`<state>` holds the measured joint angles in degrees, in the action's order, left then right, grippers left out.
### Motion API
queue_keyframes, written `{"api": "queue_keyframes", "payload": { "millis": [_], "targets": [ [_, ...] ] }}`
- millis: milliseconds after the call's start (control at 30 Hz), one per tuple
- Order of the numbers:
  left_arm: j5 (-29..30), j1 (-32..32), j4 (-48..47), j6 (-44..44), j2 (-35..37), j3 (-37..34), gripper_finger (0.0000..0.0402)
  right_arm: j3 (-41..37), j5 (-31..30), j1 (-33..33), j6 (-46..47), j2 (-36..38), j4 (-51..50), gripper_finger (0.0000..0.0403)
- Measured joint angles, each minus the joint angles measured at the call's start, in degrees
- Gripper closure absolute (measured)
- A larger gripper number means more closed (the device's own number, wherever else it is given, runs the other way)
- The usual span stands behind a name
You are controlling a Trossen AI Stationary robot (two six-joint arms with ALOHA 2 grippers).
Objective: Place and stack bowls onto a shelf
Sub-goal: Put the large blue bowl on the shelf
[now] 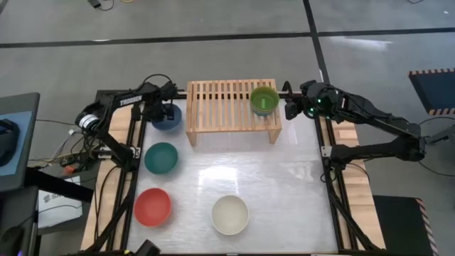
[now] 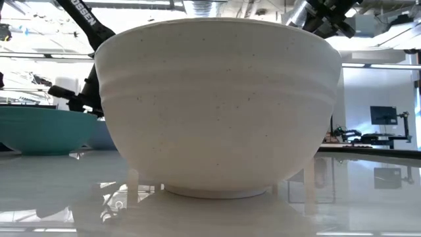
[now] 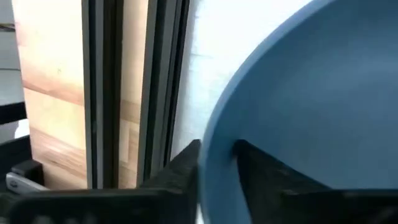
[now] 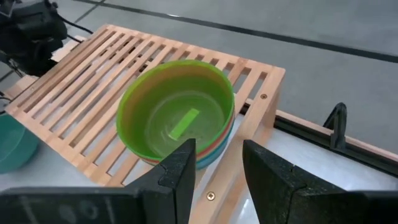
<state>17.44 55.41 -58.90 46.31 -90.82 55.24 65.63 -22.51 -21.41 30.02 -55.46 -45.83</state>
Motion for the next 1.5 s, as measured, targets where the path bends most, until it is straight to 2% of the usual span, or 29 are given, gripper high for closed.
{"api": "queue_keyframes", "payload": {
  "millis": [100,267,367,533,600,767,833,933,1167,1300,1500],
  "targets": [
    [0.7,-0.6,-0.4,-0.2,1.7,0.2,0.0384,0.0,-0.1,-0.5,-0.2,0.0,0.0,0.0246],
    [3.4,-0.9,-0.8,-0.2,7.7,0.5,0.0393,0.0,-0.1,-1.3,-0.2,0.0,0.0,0.0246],
    [5.4,-0.8,-2.5,0.0,14.0,2.0,0.0401,0.0,0.0,-1.2,-0.1,0.0,0.0,0.0246],
    [5.9,-0.9,2.2,-2.3,25.9,5.7,0.0401,0.0,0.1,-1.2,0.3,0.0,0.2,0.0246],
    [4.0,-1.3,8.1,-4.7,30.2,6.7,0.0401,0.0,0.1,-1.2,1.4,0.0,0.2,0.0246],
    [-7.1,-3.5,20.9,-9.5,36.3,6.9,0.0401,0.0,0.6,-1.2,3.2,0.0,1.9,0.0246],
    [-9.4,-6.0,24.5,-9.7,36.4,6.9,0.0401,0.0,1.6,-1.2,3.6,0.0,2.9,0.0246],
    [-9.5,-10.0,27.7,-9.2,34.9,6.9,0.0401,0.0,3.3,-1.2,4.5,0.0,4.6,0.0246],
    [-12.1,-17.6,33.2,-6.8,26.1,7.1,0.0401,0.0,4.5,-0.4,7.6,0.0,5.4,0.0246],
    [-13.2,-18.5,28.7,-6.1,20.0,12.0,0.0401,0.0,4.5,1.7,9.2,0.0,5.3,0.0246],
    [-12.9,-19.1,13.4,-12.3,10.8,24.4,0.0401,0.0,3.0,5.1,12.1,0.0,3.5,0.0246]
  ]
}}
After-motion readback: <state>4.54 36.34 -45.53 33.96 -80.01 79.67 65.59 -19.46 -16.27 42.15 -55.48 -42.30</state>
